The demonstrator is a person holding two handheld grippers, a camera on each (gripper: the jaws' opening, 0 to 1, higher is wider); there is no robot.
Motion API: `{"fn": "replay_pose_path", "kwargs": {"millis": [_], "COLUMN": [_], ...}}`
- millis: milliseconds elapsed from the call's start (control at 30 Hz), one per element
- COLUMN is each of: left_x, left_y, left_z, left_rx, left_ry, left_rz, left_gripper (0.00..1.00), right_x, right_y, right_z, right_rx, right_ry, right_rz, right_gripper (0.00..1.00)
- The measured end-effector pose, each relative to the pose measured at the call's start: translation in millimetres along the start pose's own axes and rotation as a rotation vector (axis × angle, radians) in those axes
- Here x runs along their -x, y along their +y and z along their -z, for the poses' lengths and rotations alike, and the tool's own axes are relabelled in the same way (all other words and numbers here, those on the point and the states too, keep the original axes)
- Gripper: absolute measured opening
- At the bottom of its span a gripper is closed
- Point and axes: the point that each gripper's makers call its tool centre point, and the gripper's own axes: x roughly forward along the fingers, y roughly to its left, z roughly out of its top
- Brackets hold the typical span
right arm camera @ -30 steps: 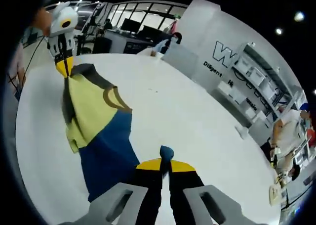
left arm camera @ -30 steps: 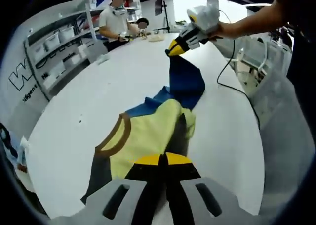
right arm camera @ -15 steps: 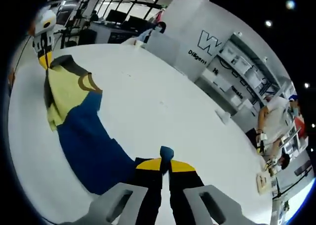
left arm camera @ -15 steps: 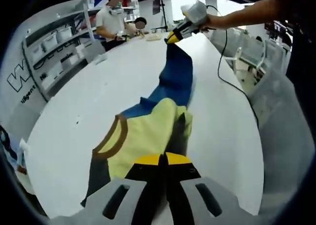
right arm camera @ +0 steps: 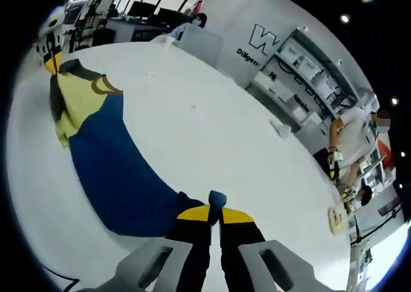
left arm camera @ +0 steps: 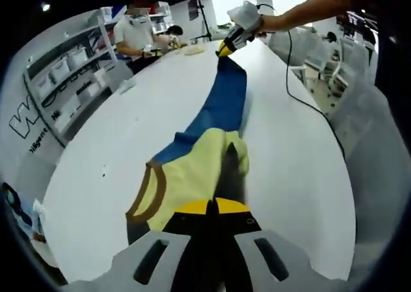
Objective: Fold the garment on the visible template until the final outline fits inside the template.
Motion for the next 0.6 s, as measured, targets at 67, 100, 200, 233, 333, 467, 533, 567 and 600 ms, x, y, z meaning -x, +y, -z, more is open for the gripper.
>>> {"fn": "replay_pose_path", "kwargs": {"millis": [67,100,200,233,333,467,533,567,600], "left_x": [-2,-3,-7,-9,-12,-15,-17,-17,-17], "left_y": [2.8,3.4,5.9,6.1,4.9,3.9,3.2,2.9,2.4], "left_z": [-0.5,-0.3,1.1,1.2,0.3,-1.3,-1.8,-1.8,-1.7], "left_rx": [-0.028,-0.031,-0.044,-0.042,-0.045,-0.05,-0.053,-0.055,-0.057], "left_ry": [0.001,0.001,0.009,0.013,0.014,0.016,0.017,0.018,0.019], "left_rz": [-0.007,-0.006,-0.005,-0.003,0.003,0.009,0.011,0.012,0.014], "left_gripper": [0.09,0.09,0.09,0.09,0.09,0.09,0.09,0.09,0.09], "right_x": [0,0,1,1,1,1,-1,-1,-2], "right_y": [-2,-3,-2,-2,2,10,19,21,23], "right_z": [9.5,15.5,26.8,31.9,46.2,61.5,68.8,71.9,74.7], "right_rx": [-0.021,-0.03,-0.062,-0.072,-0.099,-0.162,-0.21,-0.213,-0.213], "right_ry": [0.017,0.025,0.043,0.049,0.076,0.094,0.101,0.107,0.104], "right_rz": [0.002,0.006,0.006,0.005,0.001,-0.015,-0.048,-0.051,-0.059], "right_gripper": [0.0,0.0,0.0,0.0,0.0,0.0,0.0,0.0,0.0]}}
